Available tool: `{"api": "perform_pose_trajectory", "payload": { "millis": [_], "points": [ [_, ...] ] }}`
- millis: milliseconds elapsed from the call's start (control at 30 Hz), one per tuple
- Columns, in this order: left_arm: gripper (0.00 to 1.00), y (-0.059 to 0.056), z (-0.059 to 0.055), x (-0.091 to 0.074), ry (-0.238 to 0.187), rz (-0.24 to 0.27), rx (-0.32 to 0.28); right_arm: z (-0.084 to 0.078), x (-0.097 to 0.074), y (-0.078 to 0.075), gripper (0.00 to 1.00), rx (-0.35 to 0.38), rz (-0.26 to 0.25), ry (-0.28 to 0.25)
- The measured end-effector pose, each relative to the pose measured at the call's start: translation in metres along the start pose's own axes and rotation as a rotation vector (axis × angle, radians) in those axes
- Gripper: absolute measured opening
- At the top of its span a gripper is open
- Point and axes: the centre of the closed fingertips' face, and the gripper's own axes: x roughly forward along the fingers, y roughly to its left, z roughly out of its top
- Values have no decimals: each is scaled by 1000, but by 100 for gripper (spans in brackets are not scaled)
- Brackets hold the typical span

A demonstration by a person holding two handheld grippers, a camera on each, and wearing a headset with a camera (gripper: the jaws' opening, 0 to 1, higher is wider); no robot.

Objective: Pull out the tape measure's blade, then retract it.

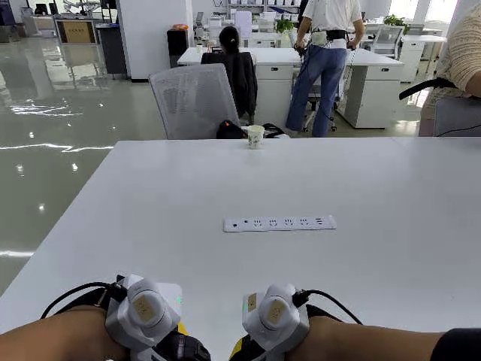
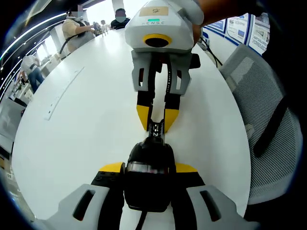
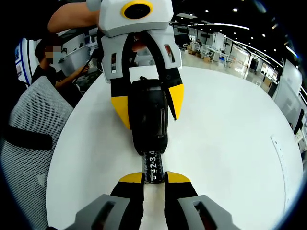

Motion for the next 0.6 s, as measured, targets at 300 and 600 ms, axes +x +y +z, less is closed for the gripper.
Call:
{"api": "perform_pose_trajectory", "payload": {
  "millis": [300,600],
  "points": [
    [32,0,-2,-2,-2,0,0,0,2,1,11,-34,10,-3],
    [32,1,-1,-1,0,-1,-2,-8,-8,0,10,-19,13,0]
  ]
}}
